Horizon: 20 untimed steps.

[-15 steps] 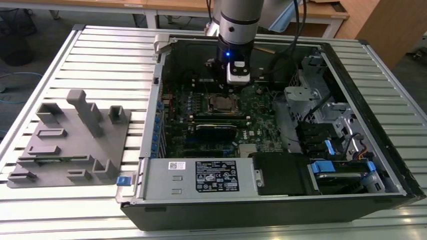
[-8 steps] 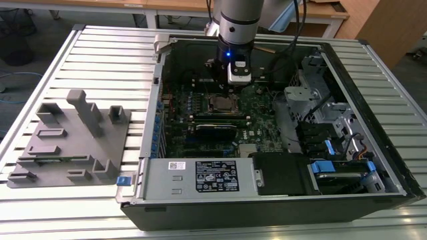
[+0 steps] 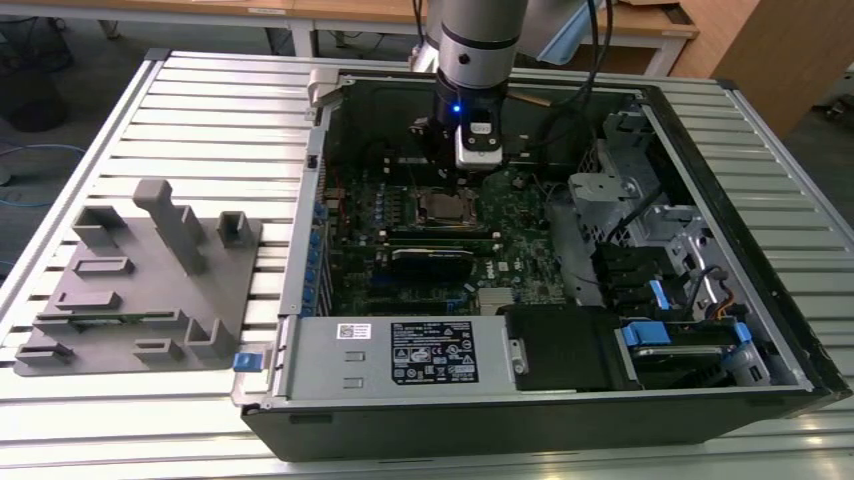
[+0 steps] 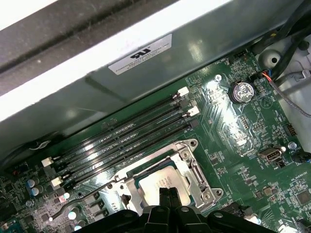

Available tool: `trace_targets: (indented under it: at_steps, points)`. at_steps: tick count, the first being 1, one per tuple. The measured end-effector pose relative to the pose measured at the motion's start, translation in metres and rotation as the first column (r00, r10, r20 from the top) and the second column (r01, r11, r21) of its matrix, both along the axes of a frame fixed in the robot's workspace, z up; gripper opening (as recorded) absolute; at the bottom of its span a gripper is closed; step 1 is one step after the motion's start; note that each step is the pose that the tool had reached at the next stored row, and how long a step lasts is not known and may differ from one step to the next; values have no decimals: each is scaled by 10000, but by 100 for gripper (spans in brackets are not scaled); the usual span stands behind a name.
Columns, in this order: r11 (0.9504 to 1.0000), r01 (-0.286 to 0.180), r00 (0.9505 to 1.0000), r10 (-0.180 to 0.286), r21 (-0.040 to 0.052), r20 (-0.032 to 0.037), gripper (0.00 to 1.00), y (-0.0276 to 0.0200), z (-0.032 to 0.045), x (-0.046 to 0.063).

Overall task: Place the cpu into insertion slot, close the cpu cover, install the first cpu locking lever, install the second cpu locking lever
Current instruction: 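Close the cpu cover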

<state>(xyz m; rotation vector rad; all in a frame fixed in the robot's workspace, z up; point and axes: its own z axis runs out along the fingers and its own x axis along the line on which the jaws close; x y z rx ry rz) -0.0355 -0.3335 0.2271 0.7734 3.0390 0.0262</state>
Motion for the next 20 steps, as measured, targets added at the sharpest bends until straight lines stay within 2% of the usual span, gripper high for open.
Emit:
trace_targets:
  at_steps: [5,11,13,17,20]
  points:
    - [9994,-355,9994,355,0,0,11,0,0,0]
    - [9991,-415,9991,415,0,0,11,0,0,0]
    - [9978,-661,9978,661,0,0,11,0,0,0]
    - [9907,-1363,9907,1363,-1,-1,11,0,-2,0]
    - [9816,-1910,9816,1910,0,0,11,0,-5,0]
